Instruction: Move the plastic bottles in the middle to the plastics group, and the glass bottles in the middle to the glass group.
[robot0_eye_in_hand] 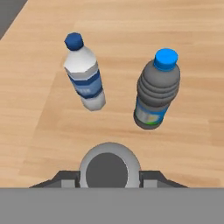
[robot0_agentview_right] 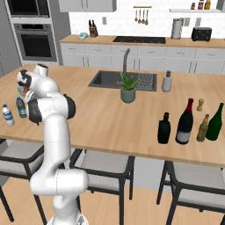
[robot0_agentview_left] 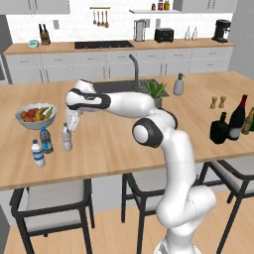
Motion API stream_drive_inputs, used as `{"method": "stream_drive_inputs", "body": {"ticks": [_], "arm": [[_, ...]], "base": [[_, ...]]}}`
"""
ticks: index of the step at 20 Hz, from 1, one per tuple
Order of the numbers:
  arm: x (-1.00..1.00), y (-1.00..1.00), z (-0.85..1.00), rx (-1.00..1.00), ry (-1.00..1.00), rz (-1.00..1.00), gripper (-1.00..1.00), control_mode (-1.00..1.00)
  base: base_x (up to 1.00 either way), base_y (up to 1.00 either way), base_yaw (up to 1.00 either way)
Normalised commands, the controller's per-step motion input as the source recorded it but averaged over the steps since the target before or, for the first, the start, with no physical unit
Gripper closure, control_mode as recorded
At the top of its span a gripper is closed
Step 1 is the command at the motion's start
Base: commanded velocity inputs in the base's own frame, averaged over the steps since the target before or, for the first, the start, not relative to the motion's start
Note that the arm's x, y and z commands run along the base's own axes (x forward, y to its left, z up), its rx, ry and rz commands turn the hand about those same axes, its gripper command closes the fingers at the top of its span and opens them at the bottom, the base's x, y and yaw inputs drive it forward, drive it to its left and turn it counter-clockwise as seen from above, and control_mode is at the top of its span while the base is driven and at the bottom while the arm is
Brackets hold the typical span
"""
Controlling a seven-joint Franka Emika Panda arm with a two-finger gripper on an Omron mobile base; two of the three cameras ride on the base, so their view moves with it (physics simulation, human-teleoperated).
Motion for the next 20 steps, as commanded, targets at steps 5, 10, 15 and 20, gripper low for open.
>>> {"method": "stream_drive_inputs", "body": {"ticks": [5,10,15,20], "arm": [[-0.01,0.11,-0.25,0.00,-0.11,0.00,1.00,-1.00],[0.02,0.41,0.00,0.00,-0.01,0.00,1.00,-1.00],[0.00,0.26,0.00,0.00,0.00,0.00,1.00,-1.00],[0.00,0.04,-0.12,0.00,0.00,0.00,1.00,-1.00]], "base": [[0.00,0.00,0.00],[0.00,0.00,0.00],[0.00,0.00,0.00],[0.00,0.00,0.00]]}}
